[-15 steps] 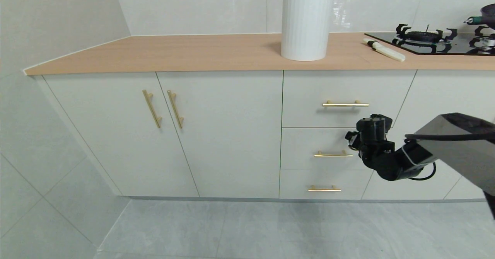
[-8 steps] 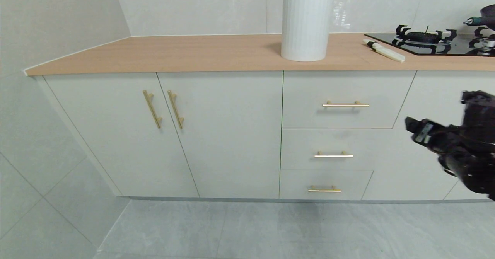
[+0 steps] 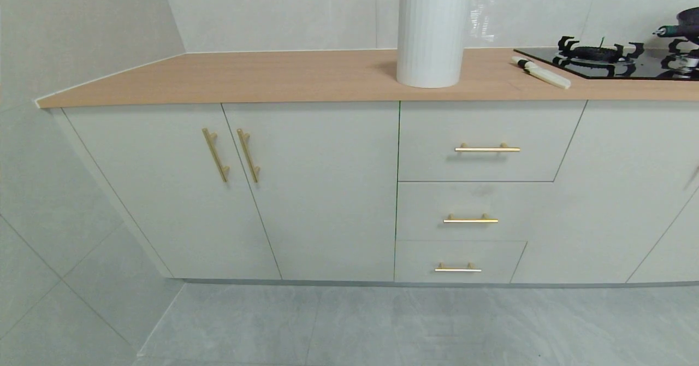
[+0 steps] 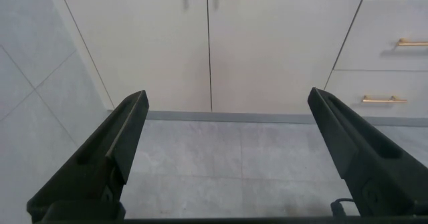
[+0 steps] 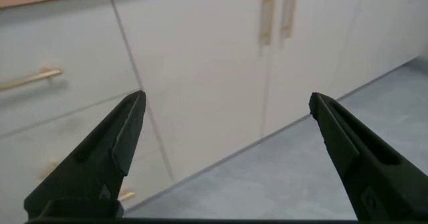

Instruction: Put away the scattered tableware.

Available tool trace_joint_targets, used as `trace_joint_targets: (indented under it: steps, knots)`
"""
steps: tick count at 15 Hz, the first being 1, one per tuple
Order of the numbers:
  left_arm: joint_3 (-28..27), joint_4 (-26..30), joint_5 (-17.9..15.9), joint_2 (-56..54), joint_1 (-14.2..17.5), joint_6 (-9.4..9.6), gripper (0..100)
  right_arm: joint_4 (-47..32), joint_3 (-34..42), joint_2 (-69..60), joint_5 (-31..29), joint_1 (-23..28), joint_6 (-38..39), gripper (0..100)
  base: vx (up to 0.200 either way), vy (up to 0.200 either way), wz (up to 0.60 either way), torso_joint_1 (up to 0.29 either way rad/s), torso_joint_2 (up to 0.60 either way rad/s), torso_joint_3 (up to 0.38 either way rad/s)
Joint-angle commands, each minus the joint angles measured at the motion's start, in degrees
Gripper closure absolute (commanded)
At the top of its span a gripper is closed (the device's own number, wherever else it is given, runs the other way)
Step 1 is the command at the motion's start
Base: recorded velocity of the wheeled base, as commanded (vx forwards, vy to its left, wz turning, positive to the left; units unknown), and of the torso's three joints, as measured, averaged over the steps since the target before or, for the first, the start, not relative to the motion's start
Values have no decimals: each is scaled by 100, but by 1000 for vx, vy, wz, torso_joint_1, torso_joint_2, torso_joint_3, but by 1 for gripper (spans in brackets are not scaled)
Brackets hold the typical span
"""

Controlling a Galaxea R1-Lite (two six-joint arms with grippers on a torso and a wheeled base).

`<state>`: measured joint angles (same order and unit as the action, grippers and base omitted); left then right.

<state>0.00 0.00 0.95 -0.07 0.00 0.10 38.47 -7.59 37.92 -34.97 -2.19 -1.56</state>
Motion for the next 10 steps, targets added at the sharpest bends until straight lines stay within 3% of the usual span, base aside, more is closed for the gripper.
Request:
trace_joint_targets:
  steps: [1,2,6,10]
  knots:
    - [0,0,2,7,9,-1,0,-2169,628,-3160,193,123,-600,0,0,0,0,0,0,0]
    - [0,0,2,7,9,-1,0,-2924,566,-3775,421,167,-609,0,0,0,0,0,0,0]
    - [0,0,2,7,0,-1,0,-3592,751,-3792,966,219,-406,0,0,0,0,0,0,0]
    - [0,0,2,7,0,-1,0,-3505,751,-3792,2733,219,-345,0,0,0,0,0,0,0]
